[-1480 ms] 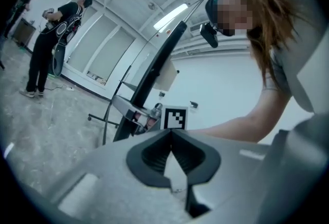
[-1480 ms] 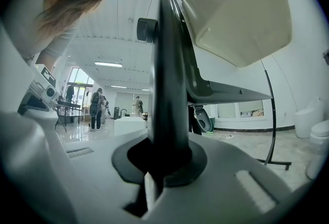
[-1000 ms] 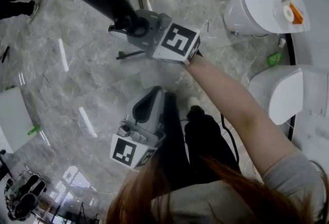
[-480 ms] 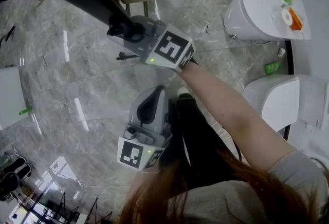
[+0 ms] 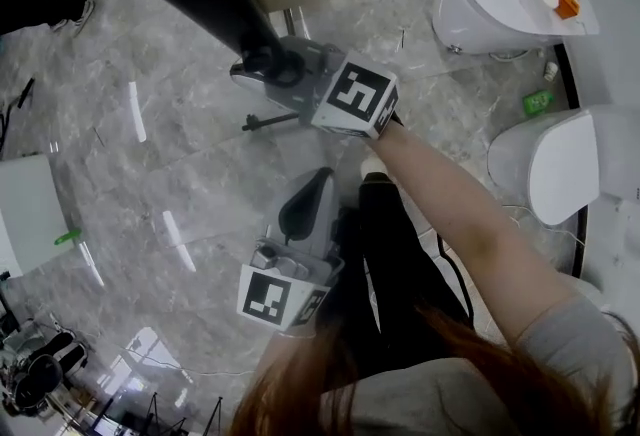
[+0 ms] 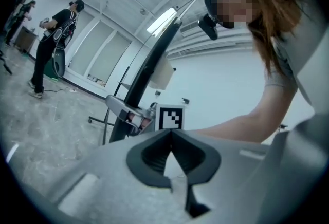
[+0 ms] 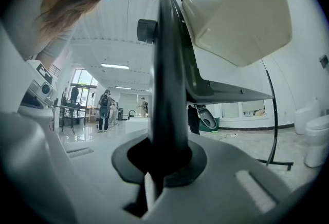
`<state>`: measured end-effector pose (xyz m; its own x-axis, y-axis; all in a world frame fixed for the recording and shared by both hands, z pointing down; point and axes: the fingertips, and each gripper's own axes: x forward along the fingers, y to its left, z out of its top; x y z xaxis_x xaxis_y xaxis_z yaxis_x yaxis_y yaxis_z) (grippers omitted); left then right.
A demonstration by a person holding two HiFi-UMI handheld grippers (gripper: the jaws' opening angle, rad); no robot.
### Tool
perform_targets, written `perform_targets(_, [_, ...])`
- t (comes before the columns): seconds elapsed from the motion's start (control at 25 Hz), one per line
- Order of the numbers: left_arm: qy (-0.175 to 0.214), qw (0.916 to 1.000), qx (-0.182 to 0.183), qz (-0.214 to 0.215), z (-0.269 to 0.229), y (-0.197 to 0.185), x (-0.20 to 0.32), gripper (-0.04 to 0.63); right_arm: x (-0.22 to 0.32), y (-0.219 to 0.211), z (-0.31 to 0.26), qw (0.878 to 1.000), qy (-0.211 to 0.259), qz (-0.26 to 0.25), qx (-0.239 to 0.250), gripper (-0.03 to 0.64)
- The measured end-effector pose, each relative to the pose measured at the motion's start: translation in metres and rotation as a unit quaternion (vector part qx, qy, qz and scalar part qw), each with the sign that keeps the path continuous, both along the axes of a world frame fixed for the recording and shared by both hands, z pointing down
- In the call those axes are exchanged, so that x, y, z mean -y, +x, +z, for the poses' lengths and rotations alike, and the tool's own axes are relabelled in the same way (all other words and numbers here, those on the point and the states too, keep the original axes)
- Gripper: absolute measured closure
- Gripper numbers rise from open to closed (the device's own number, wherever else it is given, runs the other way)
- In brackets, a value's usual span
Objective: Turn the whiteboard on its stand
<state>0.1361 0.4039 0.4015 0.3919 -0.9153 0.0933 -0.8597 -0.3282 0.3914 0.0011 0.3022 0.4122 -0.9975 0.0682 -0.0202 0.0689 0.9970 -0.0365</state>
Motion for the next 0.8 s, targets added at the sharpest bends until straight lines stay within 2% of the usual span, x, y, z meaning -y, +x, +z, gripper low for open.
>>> perform_targets(0.2, [-0.011, 0.9998, -0.006, 0.016, 0.005, 0.012, -0.033, 0.594, -0.027, 0.015, 0.003, 1.0, 0.0, -0.015, -0.008, 0.609])
perform_targets(0.32, [-0.014, 0.9998, -0.008, 0.011, 0.005, 0.024, -0.045, 0.594, -0.04, 0.021, 0.005, 1.0, -0.002, -0.024, -0.01, 0.608])
perform_targets(0.44, [-0.011, 0.9999, -0.008, 0.005, 0.003, 0.036, -0.05, 0.594, -0.039, 0.024, 0.003, 1.0, -0.002, -0.013, -0.009, 0.607])
perform_targets(0.8, [-0.012, 0.999, -0.034, -0.027, 0.001, 0.058, -0.069, 0.594, -0.04, 0.018, 0.001, 1.0, -0.002, -0.015, -0.008, 0.607])
